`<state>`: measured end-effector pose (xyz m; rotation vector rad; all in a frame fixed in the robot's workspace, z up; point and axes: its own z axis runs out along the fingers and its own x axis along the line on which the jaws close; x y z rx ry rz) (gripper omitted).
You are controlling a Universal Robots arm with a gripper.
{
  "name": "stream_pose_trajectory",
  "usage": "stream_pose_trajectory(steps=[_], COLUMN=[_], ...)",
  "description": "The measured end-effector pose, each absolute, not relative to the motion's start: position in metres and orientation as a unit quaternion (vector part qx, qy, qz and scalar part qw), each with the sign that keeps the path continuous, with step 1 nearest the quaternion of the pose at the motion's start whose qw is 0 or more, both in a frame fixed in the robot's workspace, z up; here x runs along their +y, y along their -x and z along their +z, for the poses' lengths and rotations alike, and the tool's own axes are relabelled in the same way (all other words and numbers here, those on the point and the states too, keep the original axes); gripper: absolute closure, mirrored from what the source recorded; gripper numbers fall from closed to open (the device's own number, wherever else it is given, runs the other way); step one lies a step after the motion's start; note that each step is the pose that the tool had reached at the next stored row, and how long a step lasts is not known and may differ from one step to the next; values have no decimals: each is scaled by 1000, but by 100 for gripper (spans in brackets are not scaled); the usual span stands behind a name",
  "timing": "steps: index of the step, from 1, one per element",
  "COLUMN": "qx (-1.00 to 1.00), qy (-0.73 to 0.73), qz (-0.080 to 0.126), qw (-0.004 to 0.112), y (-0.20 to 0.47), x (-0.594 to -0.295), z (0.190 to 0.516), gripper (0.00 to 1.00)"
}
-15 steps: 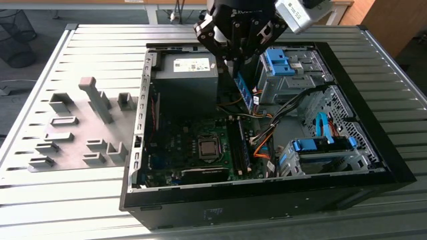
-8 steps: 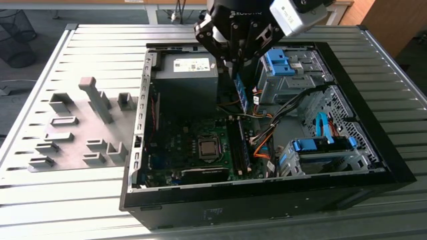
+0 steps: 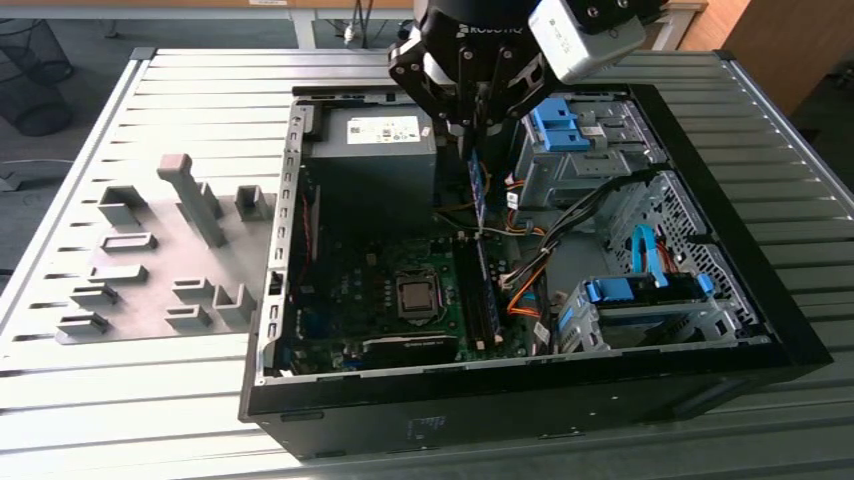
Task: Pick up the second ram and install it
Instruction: 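Insert the second ram into the second slot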
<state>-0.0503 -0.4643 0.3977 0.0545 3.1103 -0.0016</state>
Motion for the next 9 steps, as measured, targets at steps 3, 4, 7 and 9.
stream_pose_trajectory(steps=[3, 4, 7, 9], qx=[1000, 1000, 1000, 1000], qy=[-18, -18, -21, -21], qz=[-1, -1, -1, -1], qw=[15, 15, 15, 15], y=[50, 50, 50, 50], x=[-464, -464, -464, -464], z=[398, 398, 398, 398], gripper=[86, 86, 86, 86])
